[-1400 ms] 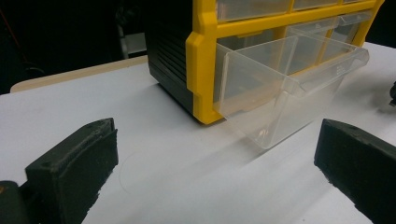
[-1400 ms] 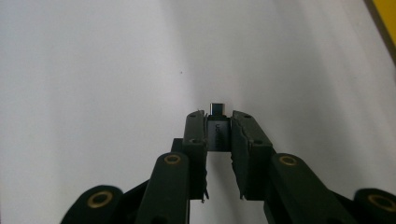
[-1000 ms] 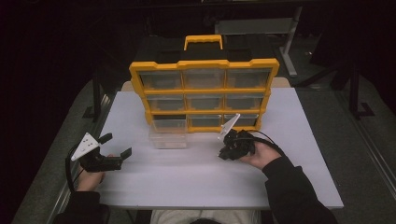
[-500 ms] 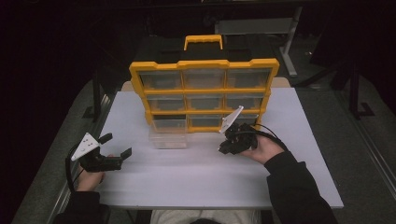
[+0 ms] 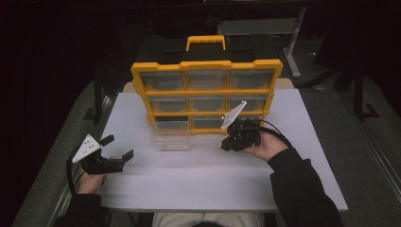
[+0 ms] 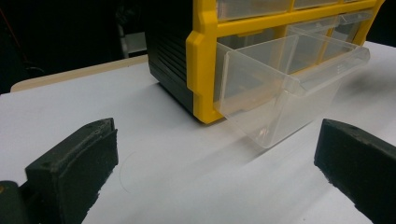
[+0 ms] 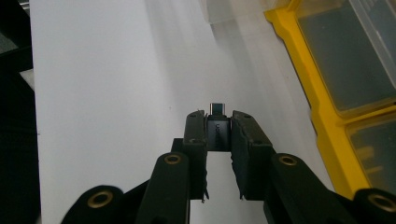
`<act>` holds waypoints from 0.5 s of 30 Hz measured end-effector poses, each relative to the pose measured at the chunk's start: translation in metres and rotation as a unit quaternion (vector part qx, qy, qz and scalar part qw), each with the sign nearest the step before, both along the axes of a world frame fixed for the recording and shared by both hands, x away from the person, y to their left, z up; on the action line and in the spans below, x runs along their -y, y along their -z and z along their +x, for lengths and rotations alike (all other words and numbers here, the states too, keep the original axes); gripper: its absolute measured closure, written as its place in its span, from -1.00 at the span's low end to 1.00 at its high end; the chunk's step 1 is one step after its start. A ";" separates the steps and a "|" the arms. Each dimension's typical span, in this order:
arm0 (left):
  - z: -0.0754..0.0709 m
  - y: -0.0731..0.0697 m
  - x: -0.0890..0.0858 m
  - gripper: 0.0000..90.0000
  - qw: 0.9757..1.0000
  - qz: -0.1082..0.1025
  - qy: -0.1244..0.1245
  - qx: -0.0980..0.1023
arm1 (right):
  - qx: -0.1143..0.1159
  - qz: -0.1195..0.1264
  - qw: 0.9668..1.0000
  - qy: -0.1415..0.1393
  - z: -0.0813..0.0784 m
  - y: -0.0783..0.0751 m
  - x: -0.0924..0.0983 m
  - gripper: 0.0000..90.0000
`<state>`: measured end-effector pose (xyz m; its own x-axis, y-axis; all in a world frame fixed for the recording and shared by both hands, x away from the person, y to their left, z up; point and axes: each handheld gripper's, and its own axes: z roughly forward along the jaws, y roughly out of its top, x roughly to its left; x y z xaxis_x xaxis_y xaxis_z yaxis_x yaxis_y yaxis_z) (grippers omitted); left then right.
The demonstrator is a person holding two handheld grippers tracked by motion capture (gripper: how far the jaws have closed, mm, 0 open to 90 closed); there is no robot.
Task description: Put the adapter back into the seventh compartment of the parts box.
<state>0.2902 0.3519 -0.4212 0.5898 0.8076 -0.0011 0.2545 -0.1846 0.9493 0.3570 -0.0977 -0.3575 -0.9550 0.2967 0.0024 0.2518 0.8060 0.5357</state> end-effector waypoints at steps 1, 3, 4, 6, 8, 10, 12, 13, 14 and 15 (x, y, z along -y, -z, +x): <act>0.000 0.000 0.000 -1.00 1.000 0.000 0.000 0.000 | 0.001 0.000 1.000 -0.001 0.001 -0.001 0.000 0.66; 0.000 0.000 0.000 -1.00 1.000 0.001 0.000 0.000 | 0.001 0.000 1.000 -0.001 0.002 -0.004 0.000 0.66; 0.000 0.000 0.000 -1.00 1.000 0.001 0.001 -0.001 | 0.002 0.001 1.000 -0.002 0.003 -0.006 -0.001 0.66; 0.000 0.000 0.000 -1.00 1.000 0.001 0.001 -0.001 | 0.004 0.000 1.000 -0.004 0.004 -0.009 -0.002 0.66; 0.000 0.000 0.000 -1.00 1.000 0.001 0.001 -0.001 | 0.007 0.001 1.000 -0.007 0.005 -0.013 -0.003 0.66; 0.000 0.000 0.000 -1.00 1.000 0.002 0.001 -0.001 | 0.009 0.005 1.000 -0.009 0.006 -0.017 -0.004 0.66; 0.000 0.000 0.000 -1.00 1.000 0.002 0.001 -0.001 | 0.010 0.005 1.000 -0.010 0.006 -0.020 -0.005 0.66; 0.000 0.000 0.000 -1.00 1.000 0.001 0.001 -0.001 | 0.010 0.005 1.000 -0.011 0.006 -0.021 -0.006 0.66; 0.000 0.000 0.000 -1.00 1.000 0.001 0.001 -0.001 | 0.012 0.005 1.000 -0.013 0.007 -0.022 -0.006 0.66; 0.000 0.000 0.000 -1.00 1.000 0.002 0.001 -0.001 | 0.012 0.006 1.000 -0.012 0.007 -0.023 -0.007 0.66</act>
<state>0.2904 0.3522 -0.4213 0.5913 0.8064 0.0004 0.2563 -0.1883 0.9481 0.3637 -0.0904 -0.3348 -0.9614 0.2746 -0.0171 0.2202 0.8050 0.5510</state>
